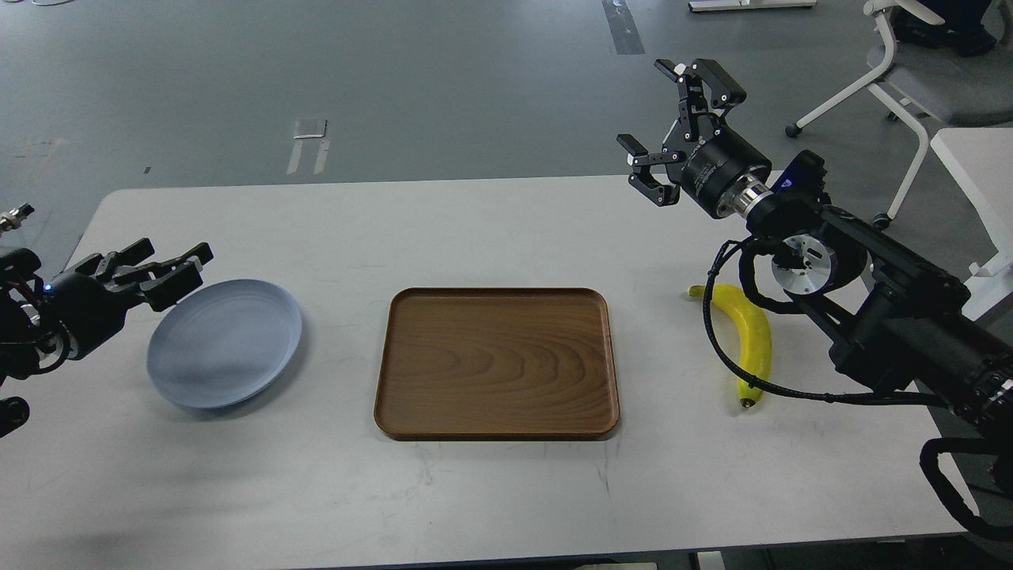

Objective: Place banana on plate with both arms
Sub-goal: 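Lower the left gripper to the edge of the light blue plate and grasp it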

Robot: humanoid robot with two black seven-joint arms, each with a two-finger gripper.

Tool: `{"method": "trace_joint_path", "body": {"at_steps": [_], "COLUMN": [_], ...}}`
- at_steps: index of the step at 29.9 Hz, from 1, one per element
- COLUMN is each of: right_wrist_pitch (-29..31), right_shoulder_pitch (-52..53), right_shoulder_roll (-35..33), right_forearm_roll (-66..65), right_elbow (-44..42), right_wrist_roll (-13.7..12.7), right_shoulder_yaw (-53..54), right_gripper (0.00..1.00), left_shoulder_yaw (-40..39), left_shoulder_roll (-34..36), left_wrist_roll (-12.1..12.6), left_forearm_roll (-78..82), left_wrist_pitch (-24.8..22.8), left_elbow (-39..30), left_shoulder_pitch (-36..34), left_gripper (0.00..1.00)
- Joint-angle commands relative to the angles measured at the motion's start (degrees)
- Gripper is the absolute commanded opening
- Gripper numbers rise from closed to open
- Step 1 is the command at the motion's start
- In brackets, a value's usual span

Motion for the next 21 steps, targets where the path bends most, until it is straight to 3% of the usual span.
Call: {"method": "trace_joint_path", "body": {"at_steps": [1, 4, 8, 13, 21], "right_wrist_pitch": [-0.16, -0.24, -0.33, -0.33, -0.51], "right_shoulder_pitch": [0.01, 0.01, 0.01, 0.01, 0.01], "right_shoulder_roll": [0.01, 0.01, 0.01, 0.18, 0.36], "right_forearm_roll": [0.01, 0.01, -0.08, -1.05, -1.14], "right_elbow": [0.00, 0.00, 0.00, -0.09, -0.27], "right_wrist_roll": [-0.09, -0.01, -0.09, -0.09, -0.09], "right_shoulder_yaw": [-0.09, -0.09, -0.18, -0.09, -0.18], "right_gripper": [1.00, 1.00, 1.00, 1.00, 1.00], "left_shoulder_yaw": [1.21, 1.21, 1.39, 1.30, 1.39], "left_shoulder_roll": [-0.72, -1.95, -3.89, -4.50, -6.00], "left_wrist_roll": [0.11, 0.11, -0.06, -0.38, -0.38], "left_forearm_roll": [-0.71, -1.85, -3.09, -3.44, -5.20], "left_wrist_pitch": [0.95, 3.76, 3.68, 3.77, 3.33], "left_elbow": [3.32, 7.36, 8.87, 9.84, 12.29], "left_shoulder_pitch": [2.68, 5.94, 7.45, 9.38, 9.38], "left_gripper": [0.97, 0.97, 0.97, 0.84, 0.82]}}
